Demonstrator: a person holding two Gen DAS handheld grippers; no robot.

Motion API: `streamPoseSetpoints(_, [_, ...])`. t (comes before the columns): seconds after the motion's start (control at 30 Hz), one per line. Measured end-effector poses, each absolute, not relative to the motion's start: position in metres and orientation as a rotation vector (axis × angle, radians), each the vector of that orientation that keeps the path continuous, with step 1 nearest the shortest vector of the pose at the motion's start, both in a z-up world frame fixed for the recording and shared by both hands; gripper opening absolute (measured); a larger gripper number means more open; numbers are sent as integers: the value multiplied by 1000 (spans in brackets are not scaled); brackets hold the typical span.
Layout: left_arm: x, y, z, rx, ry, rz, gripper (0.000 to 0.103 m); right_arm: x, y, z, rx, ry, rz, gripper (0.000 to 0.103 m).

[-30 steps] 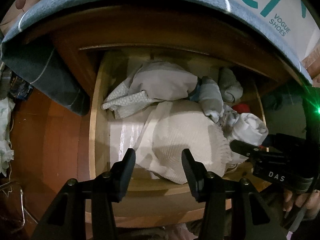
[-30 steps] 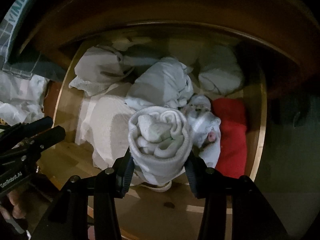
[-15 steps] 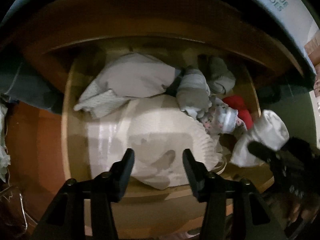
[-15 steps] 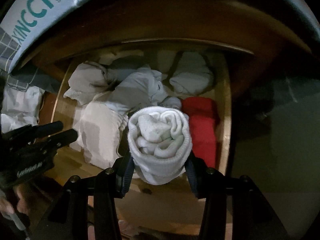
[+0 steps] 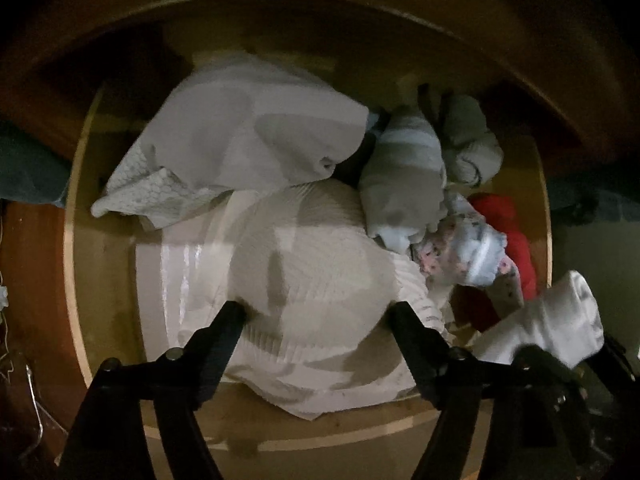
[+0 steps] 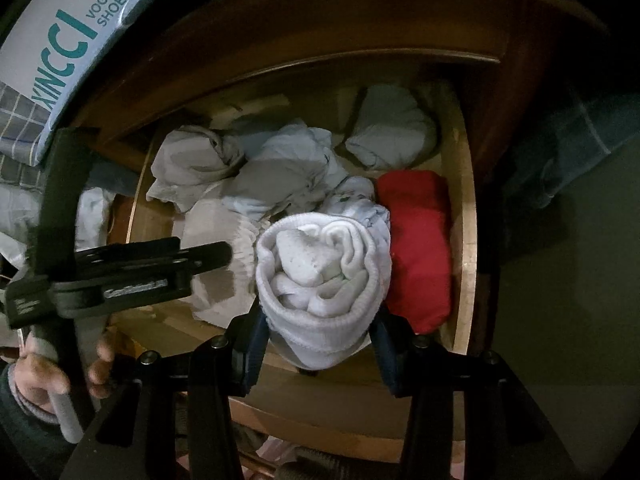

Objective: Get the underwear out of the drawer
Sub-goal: 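Lift the rolled white socks with the right gripper while the left gripper grasps the cream lace underwear, then carry the cream lace underwear into the white box and open the left gripper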

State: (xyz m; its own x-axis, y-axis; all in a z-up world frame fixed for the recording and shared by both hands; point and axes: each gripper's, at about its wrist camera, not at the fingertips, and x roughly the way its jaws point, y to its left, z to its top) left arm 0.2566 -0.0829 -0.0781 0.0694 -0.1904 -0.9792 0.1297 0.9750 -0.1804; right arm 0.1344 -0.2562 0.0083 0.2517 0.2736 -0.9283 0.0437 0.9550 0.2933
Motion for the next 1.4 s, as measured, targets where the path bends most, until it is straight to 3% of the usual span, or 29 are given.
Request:
streamPoseSetpoints(0.27, [267,-82,-88,-94,1503,-232,79,135,-254,7,269,1319,154,44])
streamPoseSetpoints(0.53, [263,-74,-93,-71,1507,-241,40,135,-254,5,254,1321,142,44])
streamPoseSetpoints(0.63, [257,-69,-87,-91,1484,-241,32,135,-253,6,242,1322,133,44])
streamPoseSetpoints(1.4, [203,-47,12,-77,1257,-303,29,132,-251,7,211,1325,73,44])
